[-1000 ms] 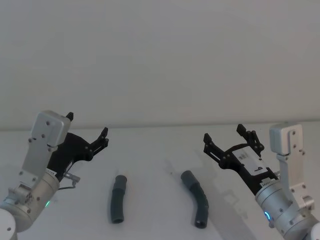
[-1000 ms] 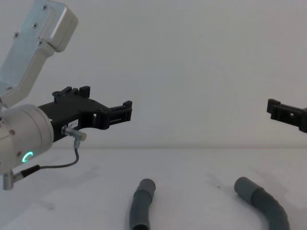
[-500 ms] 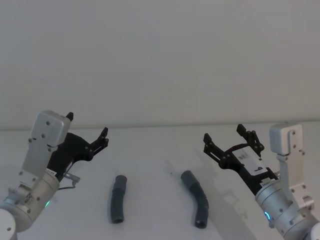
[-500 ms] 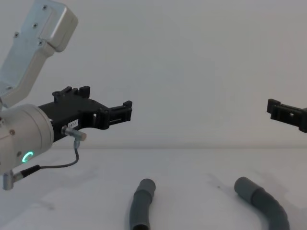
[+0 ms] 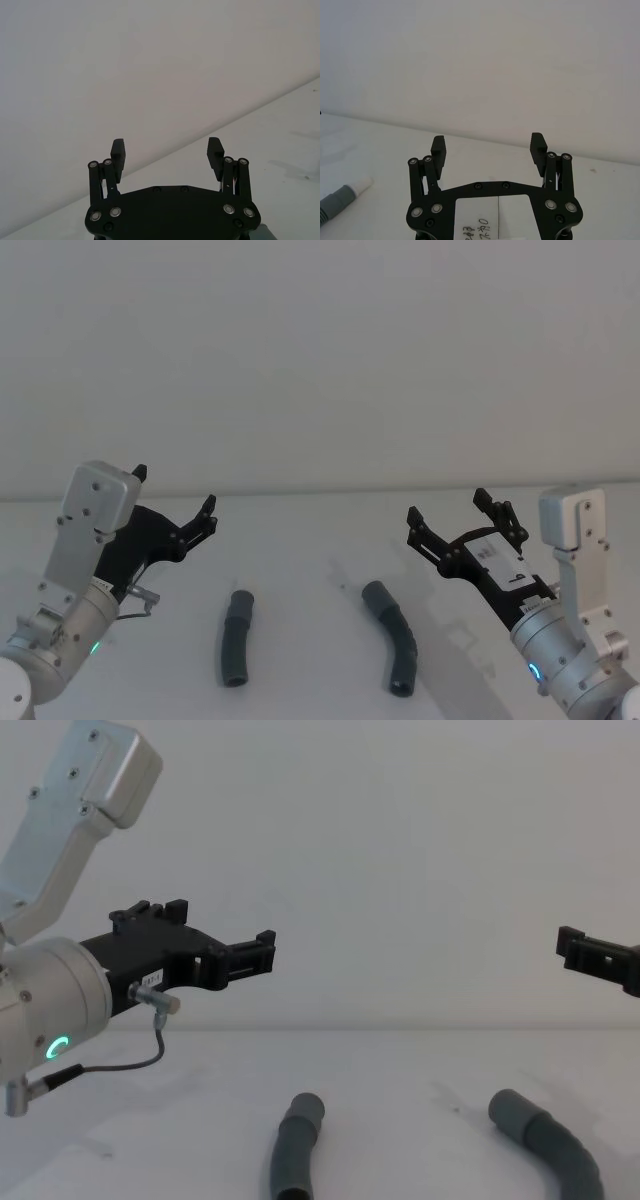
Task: Use both hands to pick up one end of the pipe from the table, align the ends, and insert them.
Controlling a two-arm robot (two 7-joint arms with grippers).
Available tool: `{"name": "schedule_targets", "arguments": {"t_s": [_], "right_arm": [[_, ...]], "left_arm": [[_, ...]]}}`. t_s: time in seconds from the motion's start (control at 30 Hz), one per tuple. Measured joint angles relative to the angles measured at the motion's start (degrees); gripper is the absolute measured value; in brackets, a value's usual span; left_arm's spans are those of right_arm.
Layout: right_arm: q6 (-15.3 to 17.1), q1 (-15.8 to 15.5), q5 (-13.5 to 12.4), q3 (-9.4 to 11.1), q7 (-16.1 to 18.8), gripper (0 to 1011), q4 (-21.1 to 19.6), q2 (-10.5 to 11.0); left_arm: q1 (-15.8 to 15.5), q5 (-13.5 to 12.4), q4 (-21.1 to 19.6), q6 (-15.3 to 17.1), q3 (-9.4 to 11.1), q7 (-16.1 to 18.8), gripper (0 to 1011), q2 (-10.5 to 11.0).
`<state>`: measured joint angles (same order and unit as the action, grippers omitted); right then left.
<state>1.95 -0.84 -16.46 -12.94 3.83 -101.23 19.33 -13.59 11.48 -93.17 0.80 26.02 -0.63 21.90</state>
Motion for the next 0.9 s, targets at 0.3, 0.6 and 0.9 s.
{"name": "schedule_targets", "arguments": {"t_s": [0.3,0.6,0.9], "right_arm": [[0.0,0.0,0.0,0.0,0.0,1000,0.0,0.0],[0.0,0.0,0.0,0.0,0.0,1000,0.0,0.0],[0.0,0.0,0.0,0.0,0.0,1000,0.0,0.0]], "left_arm": [[0.0,0.0,0.0,0.0,0.0,0.0,1000,0.0],[0.0,0.0,0.0,0.0,0.0,0.0,1000,0.0],[0.0,0.0,0.0,0.0,0.0,0.0,1000,0.0]]}}
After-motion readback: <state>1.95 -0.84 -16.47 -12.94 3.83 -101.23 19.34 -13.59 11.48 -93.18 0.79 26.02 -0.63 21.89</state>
